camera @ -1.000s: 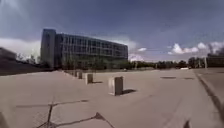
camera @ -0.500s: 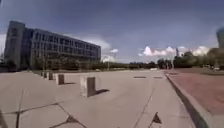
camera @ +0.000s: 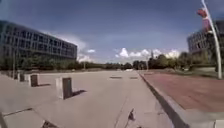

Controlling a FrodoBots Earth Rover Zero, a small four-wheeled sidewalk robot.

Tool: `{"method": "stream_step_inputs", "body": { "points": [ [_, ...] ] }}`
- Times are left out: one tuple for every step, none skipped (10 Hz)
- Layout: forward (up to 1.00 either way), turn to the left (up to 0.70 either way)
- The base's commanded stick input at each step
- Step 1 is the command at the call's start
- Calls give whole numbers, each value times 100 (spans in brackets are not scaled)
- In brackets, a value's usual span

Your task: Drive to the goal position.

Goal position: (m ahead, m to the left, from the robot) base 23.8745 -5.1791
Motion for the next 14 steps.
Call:
{"method": "stream_step_inputs", "body": {
  "points": [
    [70, 0],
    [70, 0],
    [70, 0],
    [70, 0],
    [70, 0],
    [70, 0],
    [70, 0],
    [70, 0],
    [70, 0],
    [70, 0],
    [70, 0],
    [70, 0],
    [70, 0],
    [70, -7]
  ]
}}
